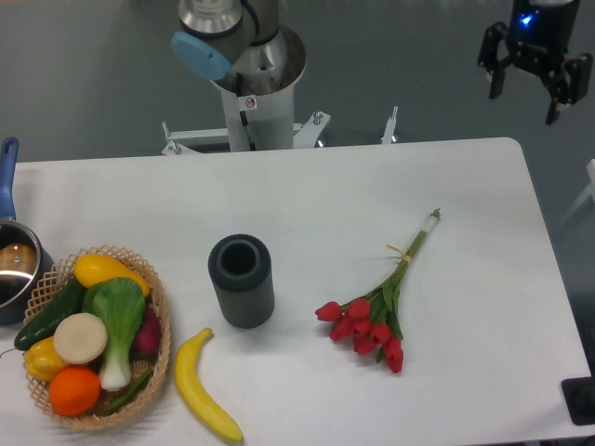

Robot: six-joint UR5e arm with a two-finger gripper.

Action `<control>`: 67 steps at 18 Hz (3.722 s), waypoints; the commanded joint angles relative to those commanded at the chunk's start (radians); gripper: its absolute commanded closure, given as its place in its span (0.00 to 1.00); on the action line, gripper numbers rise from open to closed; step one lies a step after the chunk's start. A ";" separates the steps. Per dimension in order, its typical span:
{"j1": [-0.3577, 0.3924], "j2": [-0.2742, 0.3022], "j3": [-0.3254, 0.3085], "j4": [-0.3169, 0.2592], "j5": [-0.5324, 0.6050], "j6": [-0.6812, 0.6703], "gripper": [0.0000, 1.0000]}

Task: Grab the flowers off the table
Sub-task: 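Move the open gripper toward the red tulip bouquet, then lower the open gripper over the tulip stems near the string tie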

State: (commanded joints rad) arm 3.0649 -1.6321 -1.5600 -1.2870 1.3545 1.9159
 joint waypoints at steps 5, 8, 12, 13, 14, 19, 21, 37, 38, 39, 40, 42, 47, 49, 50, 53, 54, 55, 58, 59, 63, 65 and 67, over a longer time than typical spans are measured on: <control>-0.012 0.015 -0.020 0.000 0.009 -0.023 0.00; -0.014 0.015 -0.066 0.011 -0.043 -0.067 0.00; -0.029 0.025 -0.112 0.035 -0.099 -0.210 0.00; -0.041 0.021 -0.124 0.061 -0.119 -0.253 0.00; -0.049 0.020 -0.139 0.095 -0.127 -0.297 0.00; -0.141 -0.026 -0.156 0.193 -0.127 -0.509 0.00; -0.153 -0.037 -0.164 0.192 -0.129 -0.514 0.00; -0.259 -0.310 -0.089 0.209 -0.124 -0.636 0.00; -0.255 -0.331 -0.066 0.206 -0.149 -0.662 0.00; -0.253 -0.345 -0.058 0.206 -0.167 -0.679 0.00; -0.255 -0.357 -0.058 0.206 -0.166 -0.680 0.00; -0.258 -0.385 -0.054 0.206 -0.175 -0.686 0.00; -0.261 -0.423 -0.063 0.212 -0.175 -0.681 0.00; -0.262 -0.431 -0.081 0.221 -0.176 -0.680 0.00; -0.262 -0.430 -0.084 0.221 -0.176 -0.677 0.00; -0.262 -0.431 -0.084 0.219 -0.176 -0.675 0.00; -0.264 -0.434 -0.084 0.221 -0.175 -0.673 0.00; -0.270 -0.440 -0.084 0.221 -0.175 -0.670 0.00; -0.294 -0.459 -0.090 0.221 -0.172 -0.647 0.00; -0.305 -0.460 -0.097 0.221 -0.172 -0.647 0.00; -0.307 -0.471 -0.115 0.221 -0.167 -0.644 0.00; -0.308 -0.476 -0.117 0.221 -0.167 -0.644 0.00; -0.308 -0.482 -0.117 0.221 -0.166 -0.628 0.00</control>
State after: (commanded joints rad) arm 2.7566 -2.1138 -1.6766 -1.0661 1.1888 1.2884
